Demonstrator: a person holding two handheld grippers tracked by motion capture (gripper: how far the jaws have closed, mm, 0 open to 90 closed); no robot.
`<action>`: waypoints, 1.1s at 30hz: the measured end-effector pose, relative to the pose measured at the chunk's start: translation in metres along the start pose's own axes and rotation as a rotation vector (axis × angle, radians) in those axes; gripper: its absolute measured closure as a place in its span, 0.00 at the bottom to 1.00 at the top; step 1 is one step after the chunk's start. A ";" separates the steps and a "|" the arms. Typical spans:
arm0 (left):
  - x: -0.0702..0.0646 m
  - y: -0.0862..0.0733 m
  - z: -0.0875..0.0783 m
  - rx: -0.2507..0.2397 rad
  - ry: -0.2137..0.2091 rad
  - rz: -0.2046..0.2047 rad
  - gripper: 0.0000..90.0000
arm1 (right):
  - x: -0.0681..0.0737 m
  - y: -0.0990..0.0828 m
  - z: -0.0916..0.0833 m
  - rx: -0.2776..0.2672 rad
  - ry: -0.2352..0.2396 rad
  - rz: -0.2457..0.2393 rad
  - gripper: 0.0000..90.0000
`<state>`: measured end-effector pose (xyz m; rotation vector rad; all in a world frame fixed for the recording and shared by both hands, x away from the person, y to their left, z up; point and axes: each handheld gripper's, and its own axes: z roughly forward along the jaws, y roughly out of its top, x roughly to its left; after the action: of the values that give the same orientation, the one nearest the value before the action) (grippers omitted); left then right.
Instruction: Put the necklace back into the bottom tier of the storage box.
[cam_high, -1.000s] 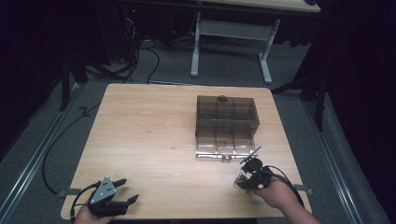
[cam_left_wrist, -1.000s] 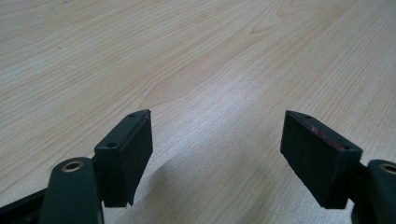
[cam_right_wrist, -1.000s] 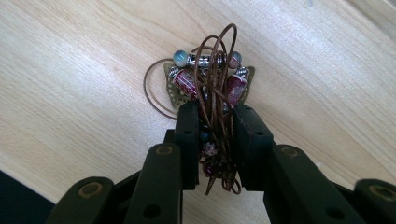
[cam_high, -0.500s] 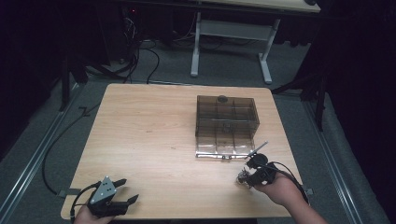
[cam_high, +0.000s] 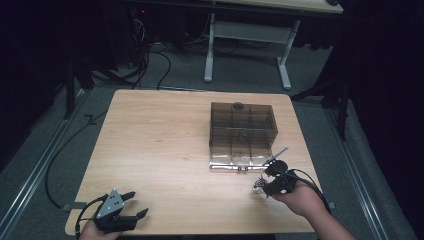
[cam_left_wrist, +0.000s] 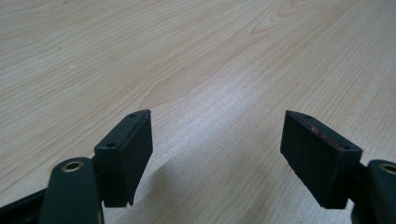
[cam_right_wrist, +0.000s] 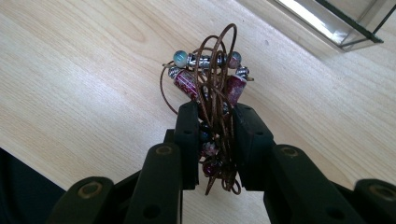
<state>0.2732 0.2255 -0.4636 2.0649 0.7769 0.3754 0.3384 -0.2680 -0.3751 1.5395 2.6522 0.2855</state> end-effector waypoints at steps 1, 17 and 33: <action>0.000 0.000 0.000 0.001 0.000 0.000 0.28 | 0.000 0.001 0.000 0.000 -0.001 -0.006 0.82; 0.000 0.000 0.000 -0.001 0.003 -0.001 0.28 | -0.001 0.014 -0.001 -0.006 0.018 -0.012 0.82; 0.001 0.000 0.000 0.002 0.002 -0.001 0.28 | 0.000 0.045 -0.008 -0.026 0.034 -0.036 0.82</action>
<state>0.2739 0.2255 -0.4635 2.0659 0.7797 0.3761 0.3754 -0.2476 -0.3591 1.4912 2.6871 0.3461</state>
